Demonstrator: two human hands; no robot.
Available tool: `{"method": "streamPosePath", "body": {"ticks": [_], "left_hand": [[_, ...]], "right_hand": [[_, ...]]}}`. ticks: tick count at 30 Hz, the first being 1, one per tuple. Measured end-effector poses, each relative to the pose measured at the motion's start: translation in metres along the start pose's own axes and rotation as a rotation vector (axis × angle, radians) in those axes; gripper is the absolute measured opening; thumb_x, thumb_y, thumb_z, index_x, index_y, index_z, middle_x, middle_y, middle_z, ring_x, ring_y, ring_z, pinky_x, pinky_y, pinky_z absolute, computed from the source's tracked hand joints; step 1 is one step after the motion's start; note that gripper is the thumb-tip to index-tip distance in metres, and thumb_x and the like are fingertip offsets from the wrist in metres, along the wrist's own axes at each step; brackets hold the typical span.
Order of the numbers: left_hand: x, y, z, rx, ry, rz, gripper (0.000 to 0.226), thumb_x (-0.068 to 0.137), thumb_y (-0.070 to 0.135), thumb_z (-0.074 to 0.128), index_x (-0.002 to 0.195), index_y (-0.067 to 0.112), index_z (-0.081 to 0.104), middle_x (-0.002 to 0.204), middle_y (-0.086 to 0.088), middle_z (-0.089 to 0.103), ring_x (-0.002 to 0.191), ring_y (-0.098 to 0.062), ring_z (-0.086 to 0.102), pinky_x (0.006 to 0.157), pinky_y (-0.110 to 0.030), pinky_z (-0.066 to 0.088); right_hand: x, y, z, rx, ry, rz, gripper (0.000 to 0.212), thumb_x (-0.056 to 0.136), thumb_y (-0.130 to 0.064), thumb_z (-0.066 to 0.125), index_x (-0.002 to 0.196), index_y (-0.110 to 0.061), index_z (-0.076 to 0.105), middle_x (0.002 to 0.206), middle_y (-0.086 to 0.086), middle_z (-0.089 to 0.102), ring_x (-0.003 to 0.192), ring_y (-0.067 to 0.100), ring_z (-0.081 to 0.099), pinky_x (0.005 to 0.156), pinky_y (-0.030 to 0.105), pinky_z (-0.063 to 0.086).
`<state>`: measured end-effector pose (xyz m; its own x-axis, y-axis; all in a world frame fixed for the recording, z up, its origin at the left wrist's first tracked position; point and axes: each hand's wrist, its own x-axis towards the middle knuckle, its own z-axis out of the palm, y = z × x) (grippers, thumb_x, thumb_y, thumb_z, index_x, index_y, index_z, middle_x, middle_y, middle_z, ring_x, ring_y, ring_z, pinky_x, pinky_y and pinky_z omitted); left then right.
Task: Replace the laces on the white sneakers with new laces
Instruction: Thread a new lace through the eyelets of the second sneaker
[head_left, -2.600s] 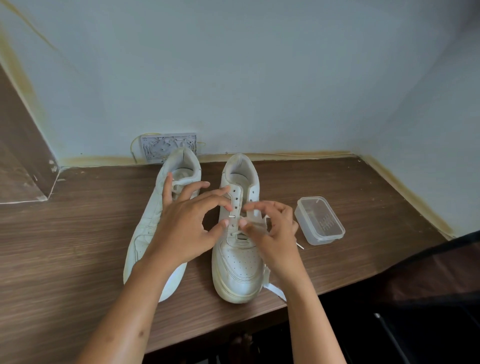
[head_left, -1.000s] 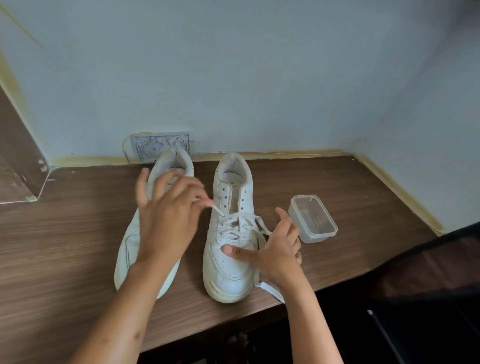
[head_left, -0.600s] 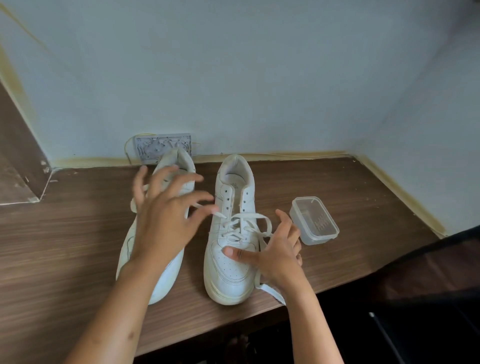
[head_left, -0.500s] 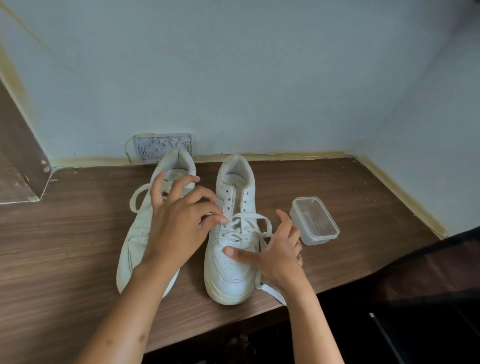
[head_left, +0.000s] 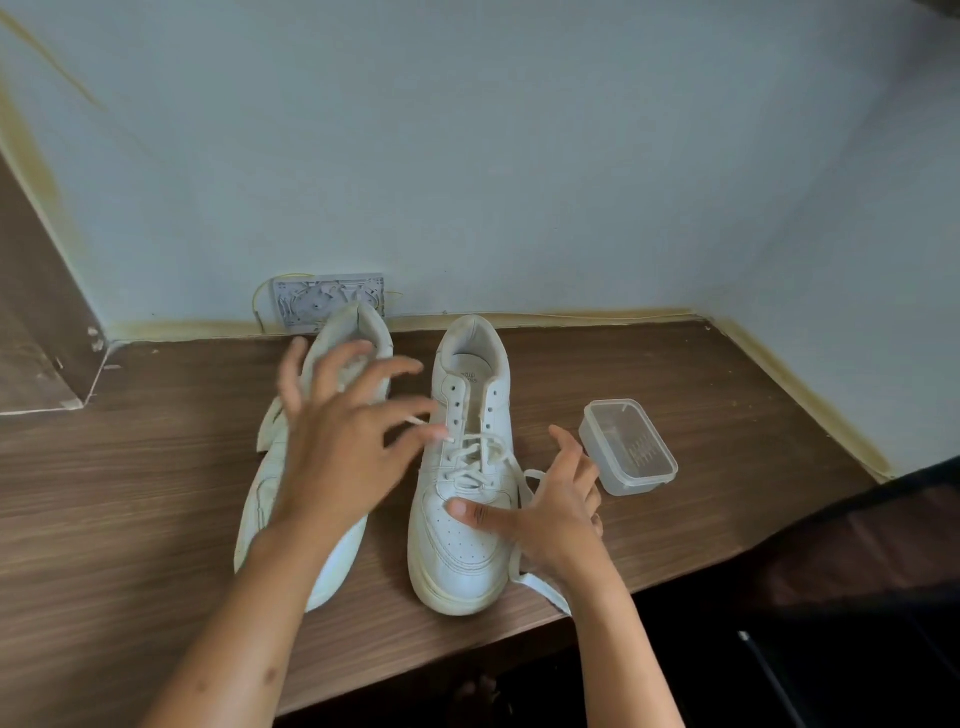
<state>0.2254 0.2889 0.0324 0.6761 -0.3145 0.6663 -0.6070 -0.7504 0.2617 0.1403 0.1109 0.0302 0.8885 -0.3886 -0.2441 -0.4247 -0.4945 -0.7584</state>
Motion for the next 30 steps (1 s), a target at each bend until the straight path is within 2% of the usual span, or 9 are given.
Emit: {"method": "streamPosePath", "body": {"ticks": [5,9,13,18,20,21,24,27,30], "left_hand": [[-0.002,0.009,0.007,-0.010,0.004,0.031,0.016,0.084,0.043,0.065,0.075,0.035,0.076,0.088,0.021,0.069,0.112,-0.016,0.052,0.116,-0.049,0.006],[-0.005,-0.013,-0.001,0.079,0.011,-0.158,0.021,0.088,0.043,0.060,0.078,0.030,0.074,0.089,0.016,0.069,0.111,-0.024,0.054,0.113,-0.058,0.010],[-0.005,-0.007,0.002,0.099,0.019,-0.176,0.021,0.090,0.043,0.058,0.080,0.028,0.068,0.083,0.015,0.067,0.111,-0.023,0.054,0.113,-0.059,0.011],[-0.004,-0.015,0.001,-0.002,-0.060,-0.140,0.028,0.087,0.053,0.051,0.080,0.032,0.068,0.068,0.019,0.063,0.111,-0.016,0.053,0.113,-0.059,0.003],[-0.005,-0.017,0.000,-0.060,-0.073,-0.137,0.027,0.087,0.057,0.056,0.081,0.033,0.068,0.066,0.021,0.061,0.112,-0.012,0.050,0.113,-0.056,0.001],[-0.005,-0.017,0.000,-0.090,-0.070,-0.140,0.025,0.087,0.056,0.059,0.083,0.034,0.068,0.066,0.021,0.060,0.111,-0.010,0.050,0.114,-0.054,-0.001],[-0.006,-0.017,-0.002,-0.144,-0.077,-0.136,0.024,0.087,0.057,0.060,0.085,0.036,0.069,0.063,0.021,0.058,0.108,-0.006,0.050,0.114,-0.052,-0.002],[-0.008,-0.014,-0.001,-0.164,-0.089,-0.130,0.028,0.087,0.057,0.051,0.088,0.036,0.070,0.064,0.021,0.059,0.105,-0.004,0.050,0.114,-0.054,0.000],[-0.010,-0.012,0.000,-0.156,-0.084,-0.129,0.030,0.089,0.054,0.048,0.088,0.035,0.071,0.074,0.021,0.062,0.104,-0.005,0.049,0.113,-0.050,0.000]], "right_hand": [[0.000,0.000,0.000,-0.020,0.008,0.019,0.142,0.043,-0.067,0.086,0.149,-0.034,-0.001,0.157,-0.001,0.001,0.147,0.023,0.000,0.119,0.057,0.007],[0.000,0.000,0.001,-0.056,-0.025,0.046,0.142,0.042,-0.072,0.082,0.150,-0.033,-0.001,0.157,0.001,0.000,0.148,0.025,0.000,0.118,0.059,0.007],[0.002,0.001,0.002,-0.077,-0.046,0.072,0.138,0.042,-0.074,0.081,0.149,-0.035,0.002,0.156,0.001,0.003,0.147,0.025,0.000,0.118,0.060,0.008],[-0.002,0.001,-0.010,-0.014,-0.040,0.061,0.134,0.033,-0.084,0.074,0.145,-0.038,0.016,0.149,-0.004,0.022,0.143,0.022,0.016,0.114,0.059,0.026],[-0.004,0.004,-0.023,0.004,0.033,0.026,0.113,0.048,-0.076,0.076,0.142,-0.033,0.030,0.142,-0.005,0.035,0.137,0.018,0.031,0.112,0.050,0.032],[-0.005,0.007,-0.031,0.002,0.075,0.013,0.093,0.061,-0.066,0.078,0.137,-0.030,0.038,0.135,-0.006,0.043,0.130,0.014,0.040,0.106,0.041,0.038],[-0.011,0.018,-0.056,-0.100,0.074,0.046,0.037,0.080,-0.033,0.080,0.109,-0.025,0.059,0.107,-0.014,0.056,0.097,-0.001,0.053,0.074,0.019,0.039],[-0.021,0.032,-0.067,-0.274,-0.105,0.196,0.029,0.072,-0.027,0.086,0.090,-0.022,0.063,0.096,-0.008,0.063,0.086,0.004,0.059,0.069,0.022,0.044],[-0.026,0.039,-0.061,-0.366,-0.232,0.281,0.032,0.068,-0.026,0.088,0.087,-0.021,0.063,0.087,-0.006,0.065,0.080,0.012,0.063,0.072,0.026,0.050]]}}
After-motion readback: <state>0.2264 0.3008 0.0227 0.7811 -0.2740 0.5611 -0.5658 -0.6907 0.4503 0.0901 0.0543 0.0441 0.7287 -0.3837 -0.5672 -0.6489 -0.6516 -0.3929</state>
